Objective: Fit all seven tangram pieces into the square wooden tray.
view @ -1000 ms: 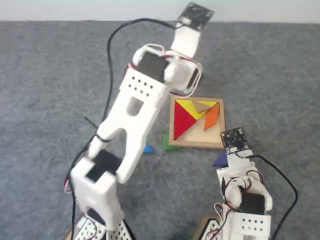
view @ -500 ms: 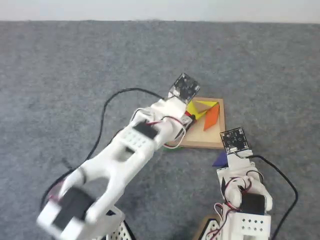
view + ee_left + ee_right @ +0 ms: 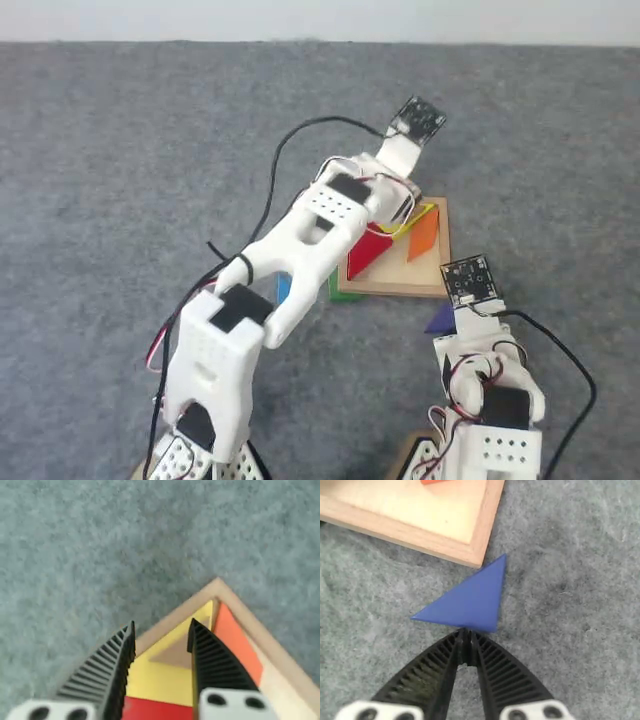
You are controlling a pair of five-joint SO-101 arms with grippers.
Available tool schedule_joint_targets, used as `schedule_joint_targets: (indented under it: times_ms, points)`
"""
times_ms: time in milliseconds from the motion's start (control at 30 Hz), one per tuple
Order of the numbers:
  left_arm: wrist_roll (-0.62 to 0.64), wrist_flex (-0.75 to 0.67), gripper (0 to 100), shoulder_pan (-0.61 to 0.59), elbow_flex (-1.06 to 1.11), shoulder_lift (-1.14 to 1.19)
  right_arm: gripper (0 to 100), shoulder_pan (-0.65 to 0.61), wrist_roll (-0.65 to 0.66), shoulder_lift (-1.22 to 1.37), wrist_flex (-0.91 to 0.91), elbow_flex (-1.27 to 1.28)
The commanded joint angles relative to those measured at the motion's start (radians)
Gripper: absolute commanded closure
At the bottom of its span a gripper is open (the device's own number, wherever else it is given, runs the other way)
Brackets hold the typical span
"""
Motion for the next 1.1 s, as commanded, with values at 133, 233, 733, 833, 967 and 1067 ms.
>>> schedule_joint_targets:
  times_ms: [133, 233, 733, 833, 967, 1067]
  points:
    - [0.002, 0.035, 83, -0.009, -0.102, 0.006, 99.1, 0.007, -0.002, -0.021, -0.005, 0.02]
    - [-0.003, 0.038, 83, -0.009, -0.107, 0.048, 99.1, 0.007, -0.002, -0.021, -0.005, 0.02]
    - [-0.008, 0.183, 84, 0.023, -0.101, 0.064, 99.1, 0.007, -0.002, -0.021, -0.005, 0.02]
    - [-0.008, 0.221, 84, 0.025, -0.082, 0.035, 99.1, 0.007, -0.002, -0.021, -0.005, 0.02]
    - [-0.008, 0.199, 84, 0.032, 0.021, -0.051, 99.1, 0.007, -0.002, -0.021, -0.005, 0.02]
    - [-0.029, 0.137, 84, 0.035, 0.133, -0.133, 99.1, 0.007, -0.002, -0.021, -0.005, 0.02]
